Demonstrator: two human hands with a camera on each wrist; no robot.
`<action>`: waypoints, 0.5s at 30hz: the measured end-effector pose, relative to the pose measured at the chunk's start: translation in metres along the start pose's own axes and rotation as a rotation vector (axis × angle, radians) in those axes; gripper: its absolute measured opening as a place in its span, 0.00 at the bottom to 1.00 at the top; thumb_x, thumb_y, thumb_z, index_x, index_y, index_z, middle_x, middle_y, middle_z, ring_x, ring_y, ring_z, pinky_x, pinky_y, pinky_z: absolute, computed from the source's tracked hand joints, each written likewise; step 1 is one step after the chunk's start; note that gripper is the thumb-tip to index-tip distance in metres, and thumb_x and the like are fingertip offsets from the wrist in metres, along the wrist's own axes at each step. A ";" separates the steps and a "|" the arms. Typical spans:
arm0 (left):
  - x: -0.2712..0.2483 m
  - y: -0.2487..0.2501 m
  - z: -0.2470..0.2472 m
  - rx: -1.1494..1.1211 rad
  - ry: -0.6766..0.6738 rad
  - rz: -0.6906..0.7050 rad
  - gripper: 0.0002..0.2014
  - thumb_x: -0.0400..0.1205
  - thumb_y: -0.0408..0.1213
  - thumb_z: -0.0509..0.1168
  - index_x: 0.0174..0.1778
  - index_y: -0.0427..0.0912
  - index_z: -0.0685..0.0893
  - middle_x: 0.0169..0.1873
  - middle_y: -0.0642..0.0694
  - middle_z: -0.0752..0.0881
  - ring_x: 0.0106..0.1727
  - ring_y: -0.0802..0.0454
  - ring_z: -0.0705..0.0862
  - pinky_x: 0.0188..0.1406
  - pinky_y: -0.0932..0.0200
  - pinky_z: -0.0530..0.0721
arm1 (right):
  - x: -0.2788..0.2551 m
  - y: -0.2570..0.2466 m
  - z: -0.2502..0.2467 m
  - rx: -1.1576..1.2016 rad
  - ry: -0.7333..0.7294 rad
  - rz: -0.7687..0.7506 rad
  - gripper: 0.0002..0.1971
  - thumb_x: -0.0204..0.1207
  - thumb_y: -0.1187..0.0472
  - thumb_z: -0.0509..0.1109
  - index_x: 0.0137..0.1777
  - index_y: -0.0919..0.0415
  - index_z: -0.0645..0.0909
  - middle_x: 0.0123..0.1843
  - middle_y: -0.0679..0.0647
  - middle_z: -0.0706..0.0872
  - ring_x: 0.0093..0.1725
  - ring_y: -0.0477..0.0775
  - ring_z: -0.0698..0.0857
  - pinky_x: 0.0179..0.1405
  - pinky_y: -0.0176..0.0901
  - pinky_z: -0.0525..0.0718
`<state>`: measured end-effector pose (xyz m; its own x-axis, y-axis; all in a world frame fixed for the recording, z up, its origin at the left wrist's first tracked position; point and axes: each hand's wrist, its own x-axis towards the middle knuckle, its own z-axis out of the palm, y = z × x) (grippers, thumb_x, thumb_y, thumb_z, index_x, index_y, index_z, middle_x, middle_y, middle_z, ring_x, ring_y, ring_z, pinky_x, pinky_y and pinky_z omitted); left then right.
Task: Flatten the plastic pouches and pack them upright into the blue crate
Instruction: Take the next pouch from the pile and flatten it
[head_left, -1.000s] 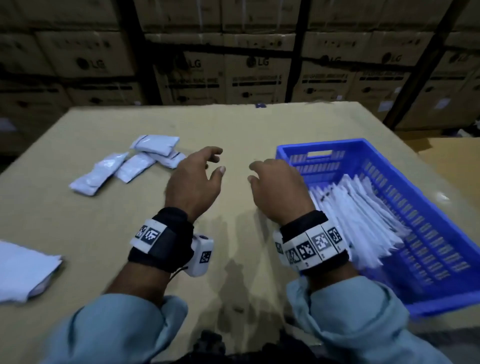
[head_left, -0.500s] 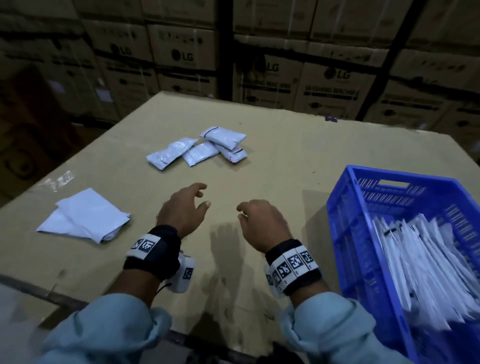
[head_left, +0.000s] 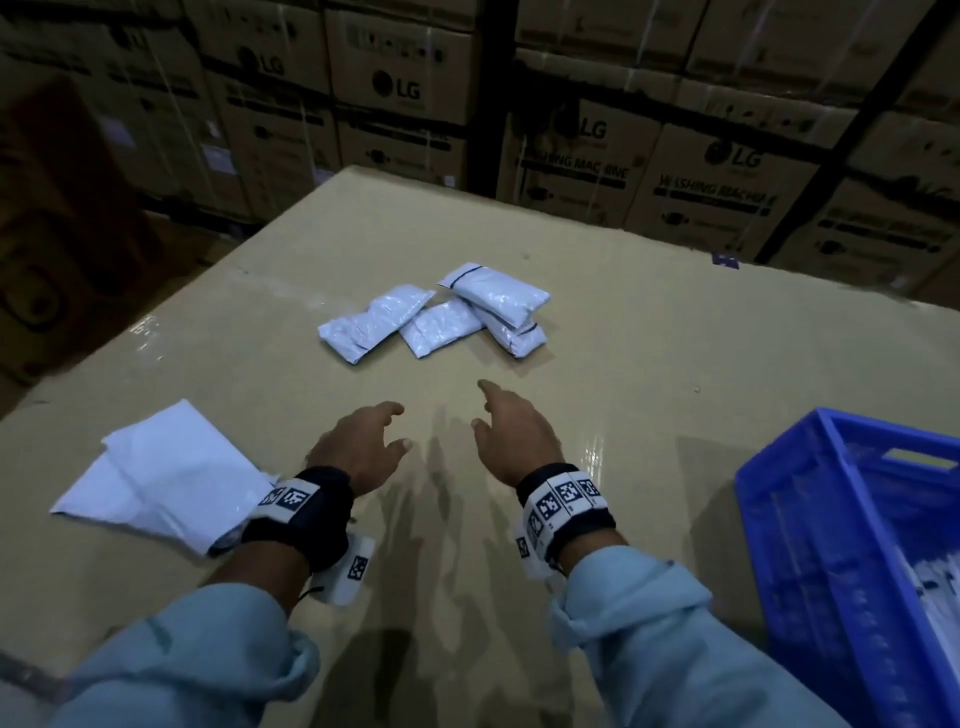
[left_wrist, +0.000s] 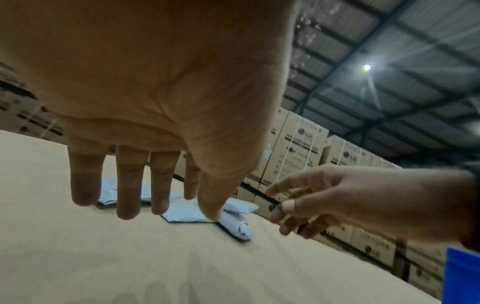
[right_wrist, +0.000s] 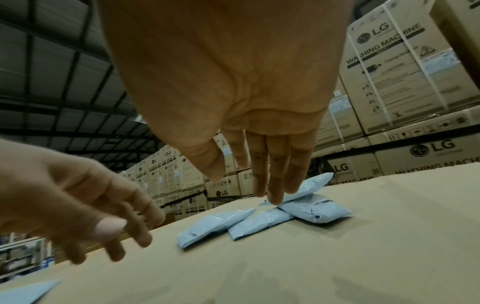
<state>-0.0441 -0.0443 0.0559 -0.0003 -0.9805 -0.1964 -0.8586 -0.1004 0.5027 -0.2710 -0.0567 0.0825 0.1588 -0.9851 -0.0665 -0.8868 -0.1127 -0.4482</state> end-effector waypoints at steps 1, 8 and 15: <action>0.016 -0.006 -0.002 0.048 -0.038 -0.001 0.28 0.84 0.54 0.68 0.80 0.58 0.71 0.75 0.50 0.78 0.73 0.45 0.79 0.71 0.41 0.79 | 0.021 0.001 0.003 -0.007 0.015 0.018 0.29 0.86 0.52 0.63 0.86 0.51 0.63 0.76 0.56 0.78 0.72 0.62 0.79 0.69 0.57 0.80; 0.111 -0.048 0.004 0.556 -0.289 0.082 0.58 0.69 0.50 0.83 0.87 0.57 0.50 0.87 0.44 0.49 0.83 0.40 0.63 0.74 0.38 0.75 | 0.153 0.023 0.025 -0.104 0.175 0.147 0.29 0.81 0.61 0.66 0.81 0.44 0.68 0.90 0.56 0.46 0.67 0.68 0.81 0.48 0.52 0.81; 0.153 -0.073 0.003 0.627 -0.372 0.160 0.74 0.56 0.66 0.85 0.88 0.59 0.39 0.88 0.44 0.39 0.87 0.38 0.48 0.79 0.34 0.66 | 0.216 0.053 0.041 -0.359 0.114 0.178 0.22 0.84 0.45 0.65 0.76 0.44 0.70 0.88 0.58 0.25 0.76 0.69 0.72 0.55 0.59 0.85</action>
<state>0.0172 -0.1866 -0.0139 -0.2279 -0.8422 -0.4886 -0.9647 0.2634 -0.0040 -0.2658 -0.2700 0.0074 -0.0422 -0.9991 -0.0067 -0.9943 0.0427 -0.0980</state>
